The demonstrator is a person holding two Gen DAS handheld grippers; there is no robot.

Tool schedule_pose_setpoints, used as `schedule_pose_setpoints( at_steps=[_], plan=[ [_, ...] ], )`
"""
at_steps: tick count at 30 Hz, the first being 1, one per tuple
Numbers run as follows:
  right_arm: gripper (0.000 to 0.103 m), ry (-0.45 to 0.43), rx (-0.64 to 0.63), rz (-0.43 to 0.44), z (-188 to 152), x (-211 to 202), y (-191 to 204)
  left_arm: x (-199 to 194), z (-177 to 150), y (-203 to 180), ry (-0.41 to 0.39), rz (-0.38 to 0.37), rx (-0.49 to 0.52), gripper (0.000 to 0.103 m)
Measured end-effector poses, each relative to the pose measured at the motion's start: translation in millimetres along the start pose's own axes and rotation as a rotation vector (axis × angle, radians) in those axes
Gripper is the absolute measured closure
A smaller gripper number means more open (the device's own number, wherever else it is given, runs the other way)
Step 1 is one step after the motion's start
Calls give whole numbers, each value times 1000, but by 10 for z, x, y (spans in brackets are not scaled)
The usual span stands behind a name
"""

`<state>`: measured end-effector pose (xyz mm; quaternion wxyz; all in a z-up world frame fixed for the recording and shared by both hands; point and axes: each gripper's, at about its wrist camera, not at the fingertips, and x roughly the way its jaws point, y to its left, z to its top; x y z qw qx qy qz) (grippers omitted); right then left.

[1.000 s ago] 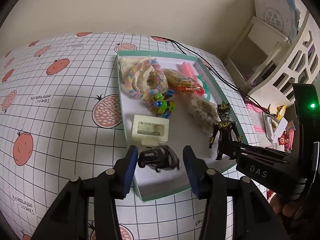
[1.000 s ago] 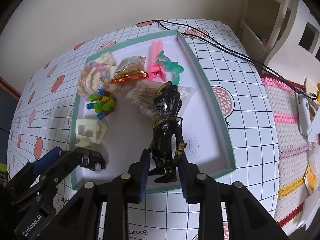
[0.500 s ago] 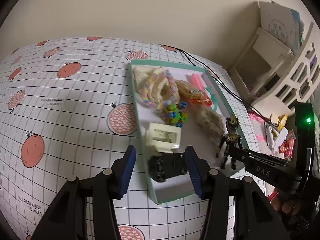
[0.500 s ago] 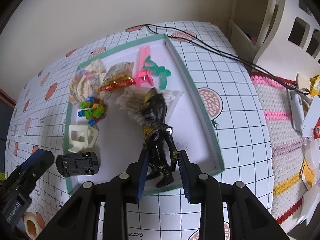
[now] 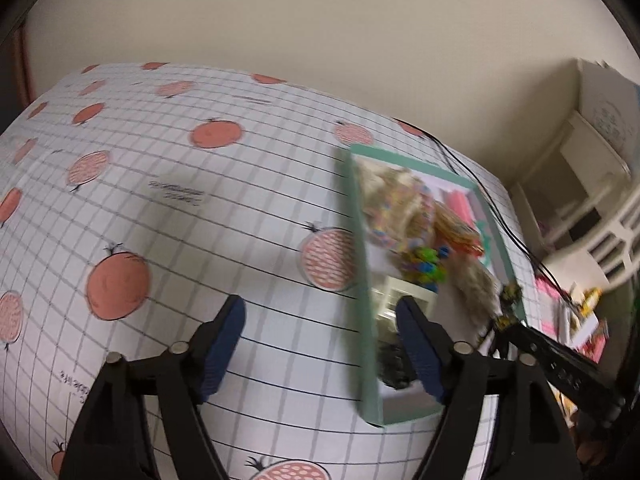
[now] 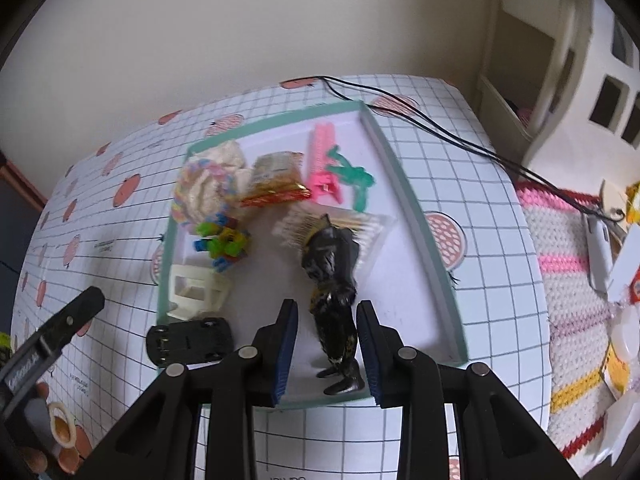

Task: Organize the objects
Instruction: 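Lower the car and figure into the tray and open both grippers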

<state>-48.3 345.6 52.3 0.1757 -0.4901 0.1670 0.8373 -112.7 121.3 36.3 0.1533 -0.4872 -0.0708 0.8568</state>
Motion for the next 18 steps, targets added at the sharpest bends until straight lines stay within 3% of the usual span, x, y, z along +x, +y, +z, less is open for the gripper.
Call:
schedule_pose_setpoints(
  at_steps=[2, 6, 18],
  plan=[
    [62, -6, -12, 4, 2, 2, 59, -3, 13, 80, -15, 28, -33, 8],
    [55, -11, -39, 19, 9, 12, 143, -10, 28, 192, -29, 78, -58, 0],
    [49, -25, -38, 37, 7, -2, 154, -14, 46, 236, -28, 124, -51, 0]
  ],
)
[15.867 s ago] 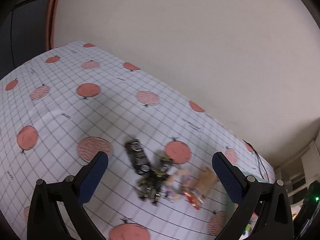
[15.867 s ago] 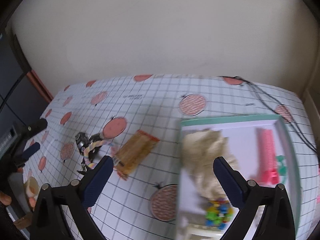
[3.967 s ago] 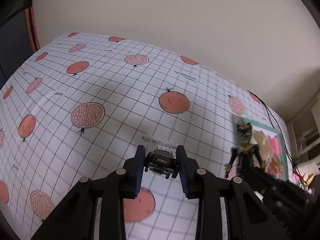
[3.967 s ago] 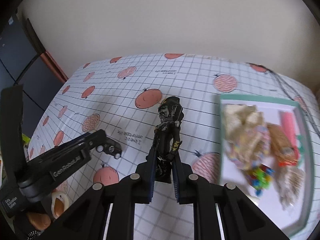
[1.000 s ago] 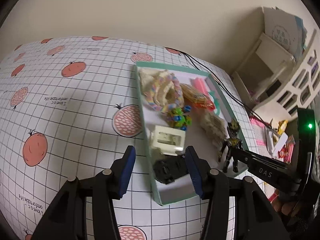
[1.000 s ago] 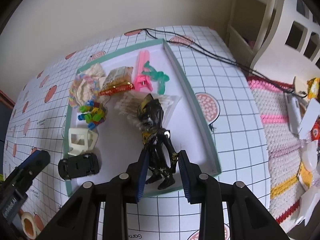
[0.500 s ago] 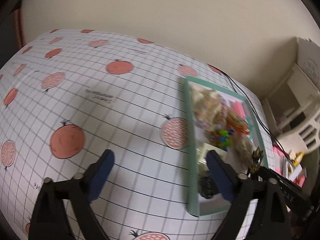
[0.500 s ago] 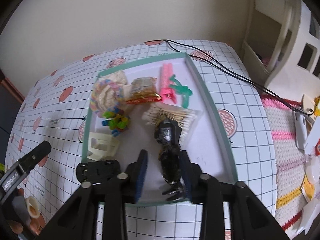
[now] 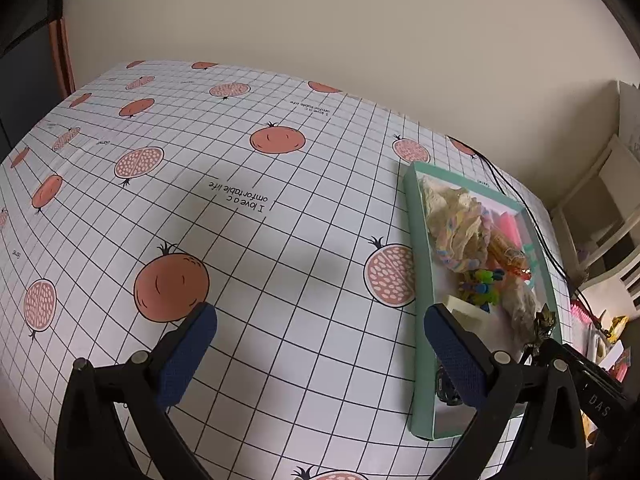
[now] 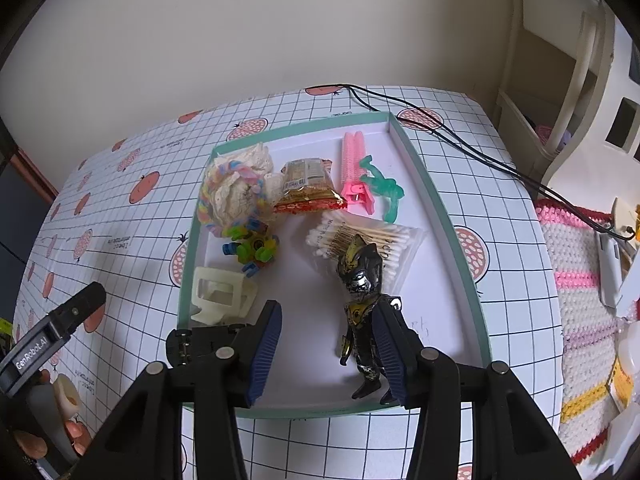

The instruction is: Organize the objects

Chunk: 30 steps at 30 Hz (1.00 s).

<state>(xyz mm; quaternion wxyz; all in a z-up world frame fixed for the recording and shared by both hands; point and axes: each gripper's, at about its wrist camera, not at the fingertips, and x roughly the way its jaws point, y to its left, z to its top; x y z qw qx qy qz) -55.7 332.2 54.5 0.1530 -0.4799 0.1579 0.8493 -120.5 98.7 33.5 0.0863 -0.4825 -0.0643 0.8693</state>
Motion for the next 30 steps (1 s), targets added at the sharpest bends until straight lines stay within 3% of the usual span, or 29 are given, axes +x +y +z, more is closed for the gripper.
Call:
schedule_pose_setpoints(
  at_steps=[6, 11, 30],
  plan=[
    [26, -14, -33, 21, -8, -3, 75, 3, -8, 9, 5, 15, 9, 0],
    [1, -32, -40, 29, 0, -4, 99, -2, -8, 17, 5, 23, 12, 0],
    [0, -87, -37, 10, -38, -212, 277, -245, 51, 32, -47, 25, 79, 0]
  ],
)
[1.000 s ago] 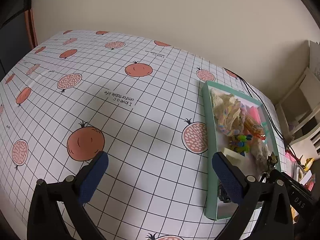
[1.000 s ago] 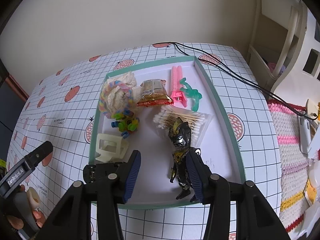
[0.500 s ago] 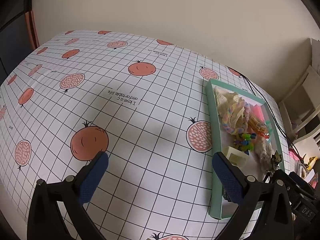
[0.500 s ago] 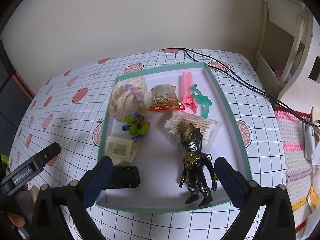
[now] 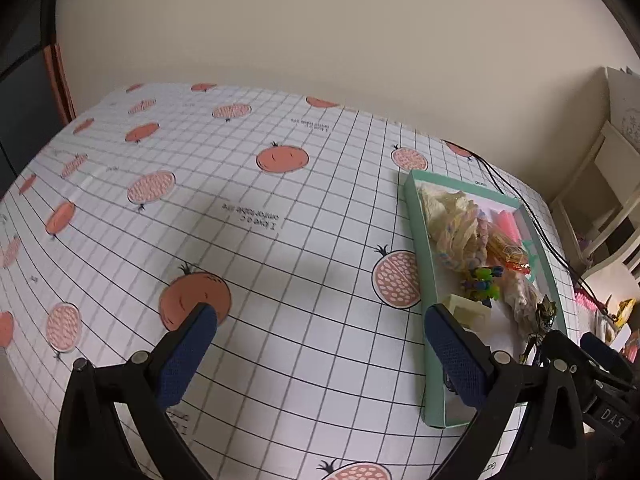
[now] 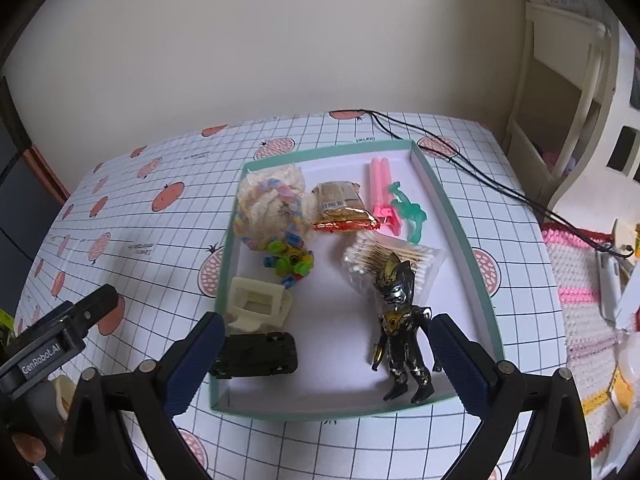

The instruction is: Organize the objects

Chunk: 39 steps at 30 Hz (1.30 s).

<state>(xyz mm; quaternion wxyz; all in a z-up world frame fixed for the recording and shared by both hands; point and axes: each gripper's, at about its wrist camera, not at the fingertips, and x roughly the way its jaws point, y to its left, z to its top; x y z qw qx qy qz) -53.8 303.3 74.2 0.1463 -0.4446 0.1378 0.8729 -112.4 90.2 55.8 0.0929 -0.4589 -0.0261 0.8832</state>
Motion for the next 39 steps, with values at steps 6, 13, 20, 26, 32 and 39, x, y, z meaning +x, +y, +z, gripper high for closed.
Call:
schedule_pose_setpoints(
  at_steps=[6, 13, 20, 26, 32, 39],
  plan=[
    [0, -32, -5, -23, -48, -212, 151, -214, -6, 108, -41, -28, 8, 0],
    [0, -81, -37, -19, -126, -419, 342, -485, -89, 202, -85, 9, -3, 0],
    [0, -108, -57, -2, -266, -571, 499, -671, -186, 267, -114, -19, -5, 0],
    [0, -126, -29, 12, -440, -615, 536, -786, -338, 272, -145, -27, 6, 0],
    [0, -115, 55, 42, -755, -505, 479, -714, -600, 316, -120, -11, 5, 0],
    [0, -76, 22, -48, -1047, -308, 453, -522, -854, 375, -77, 26, 37, 0]
  ],
)
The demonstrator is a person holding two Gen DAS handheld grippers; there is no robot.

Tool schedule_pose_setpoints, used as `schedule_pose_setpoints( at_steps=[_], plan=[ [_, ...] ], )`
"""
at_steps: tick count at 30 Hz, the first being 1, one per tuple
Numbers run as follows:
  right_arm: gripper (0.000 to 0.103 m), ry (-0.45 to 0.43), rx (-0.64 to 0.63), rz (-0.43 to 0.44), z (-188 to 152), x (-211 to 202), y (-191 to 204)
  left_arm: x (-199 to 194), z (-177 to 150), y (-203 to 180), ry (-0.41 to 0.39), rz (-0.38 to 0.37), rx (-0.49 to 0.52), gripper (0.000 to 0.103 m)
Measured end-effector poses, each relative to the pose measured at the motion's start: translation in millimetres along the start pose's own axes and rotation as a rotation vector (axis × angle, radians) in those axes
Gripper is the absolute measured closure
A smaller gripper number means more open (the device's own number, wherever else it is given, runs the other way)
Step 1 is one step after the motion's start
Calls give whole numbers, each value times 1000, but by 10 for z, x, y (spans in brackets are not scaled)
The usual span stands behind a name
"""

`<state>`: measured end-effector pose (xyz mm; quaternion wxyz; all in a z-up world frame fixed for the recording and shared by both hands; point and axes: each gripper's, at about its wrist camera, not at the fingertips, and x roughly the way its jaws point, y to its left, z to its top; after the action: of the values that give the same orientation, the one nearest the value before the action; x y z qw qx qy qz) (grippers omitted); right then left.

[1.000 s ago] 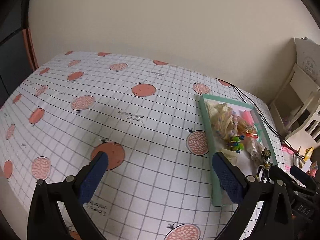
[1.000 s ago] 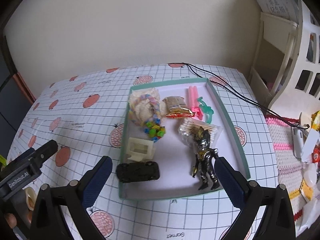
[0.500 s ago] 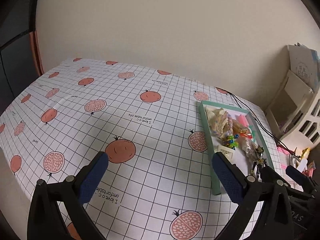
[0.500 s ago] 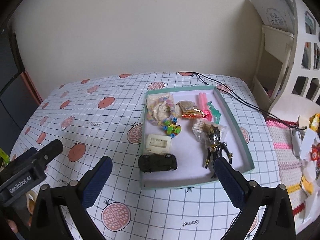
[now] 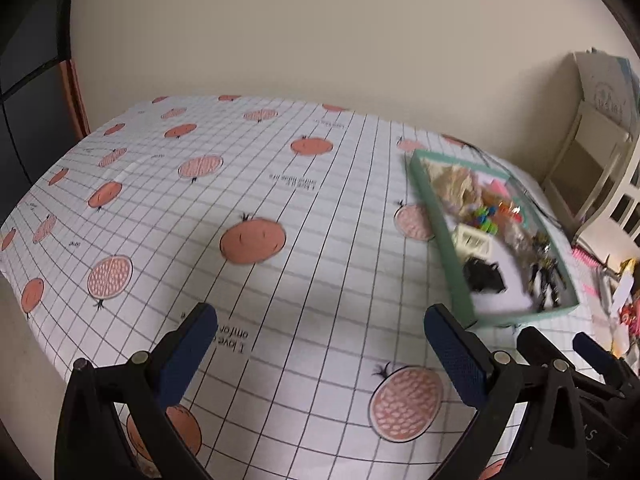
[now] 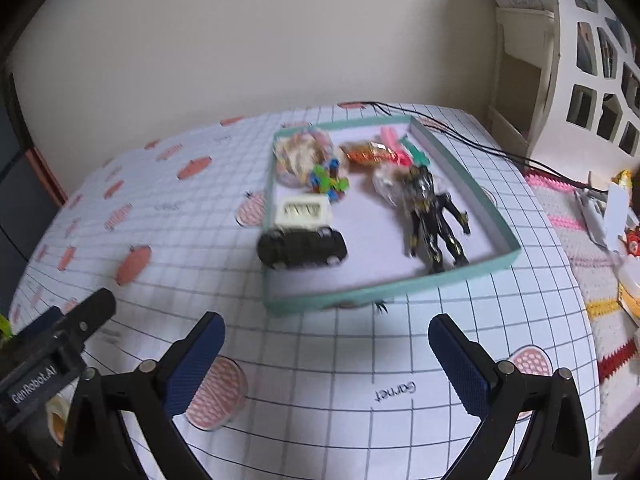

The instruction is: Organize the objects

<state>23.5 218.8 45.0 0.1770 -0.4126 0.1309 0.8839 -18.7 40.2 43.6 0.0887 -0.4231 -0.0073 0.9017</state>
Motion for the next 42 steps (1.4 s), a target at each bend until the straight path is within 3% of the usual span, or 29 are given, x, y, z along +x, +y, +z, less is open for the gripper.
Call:
schedule_pose_setpoints(
  at_steps=[10, 16, 42],
  plan=[
    [0, 83, -18, -56, -282, 328, -101, 448, -374, 68, 116, 52, 3, 0],
    [0, 110, 7, -84, -328, 421, -223, 547, -432, 115, 144, 54, -2, 0],
    [0, 73, -2, -136, -380, 489, -196, 605, -511, 35, 132, 89, 24, 0]
  ],
)
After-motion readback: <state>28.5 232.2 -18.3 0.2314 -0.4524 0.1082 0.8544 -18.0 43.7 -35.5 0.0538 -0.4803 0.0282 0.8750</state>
